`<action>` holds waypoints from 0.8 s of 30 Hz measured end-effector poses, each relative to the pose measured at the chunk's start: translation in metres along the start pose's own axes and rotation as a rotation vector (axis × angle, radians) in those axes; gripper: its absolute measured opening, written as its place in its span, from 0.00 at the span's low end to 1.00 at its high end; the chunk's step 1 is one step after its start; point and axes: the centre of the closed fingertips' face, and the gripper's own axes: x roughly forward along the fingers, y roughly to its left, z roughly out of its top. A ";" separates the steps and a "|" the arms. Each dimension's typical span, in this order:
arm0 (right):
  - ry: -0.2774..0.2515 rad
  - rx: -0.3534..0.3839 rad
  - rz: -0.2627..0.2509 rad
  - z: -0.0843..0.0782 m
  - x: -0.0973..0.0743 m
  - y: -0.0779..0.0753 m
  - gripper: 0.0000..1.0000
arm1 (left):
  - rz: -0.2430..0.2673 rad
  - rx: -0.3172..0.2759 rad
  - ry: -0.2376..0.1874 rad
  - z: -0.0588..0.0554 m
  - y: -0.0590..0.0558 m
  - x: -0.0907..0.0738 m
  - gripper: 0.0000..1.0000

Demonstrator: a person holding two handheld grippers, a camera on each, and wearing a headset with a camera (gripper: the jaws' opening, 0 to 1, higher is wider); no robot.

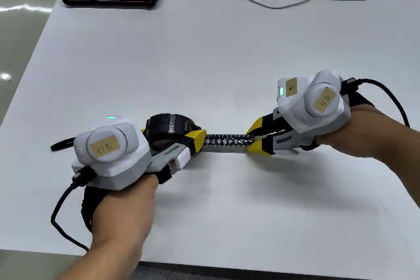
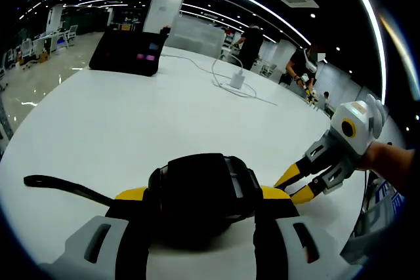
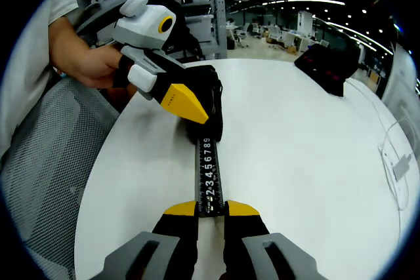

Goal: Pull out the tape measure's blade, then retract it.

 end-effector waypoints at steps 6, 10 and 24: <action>-0.007 0.000 0.008 0.005 0.006 0.001 0.11 | -0.001 0.000 0.000 0.000 -0.001 0.000 0.59; -0.012 0.000 0.011 0.009 0.008 0.001 0.11 | -0.001 -0.001 0.000 0.000 0.000 0.000 0.59; -0.036 -0.007 0.024 0.024 0.022 0.003 0.11 | -0.002 -0.005 0.003 0.000 0.000 0.000 0.59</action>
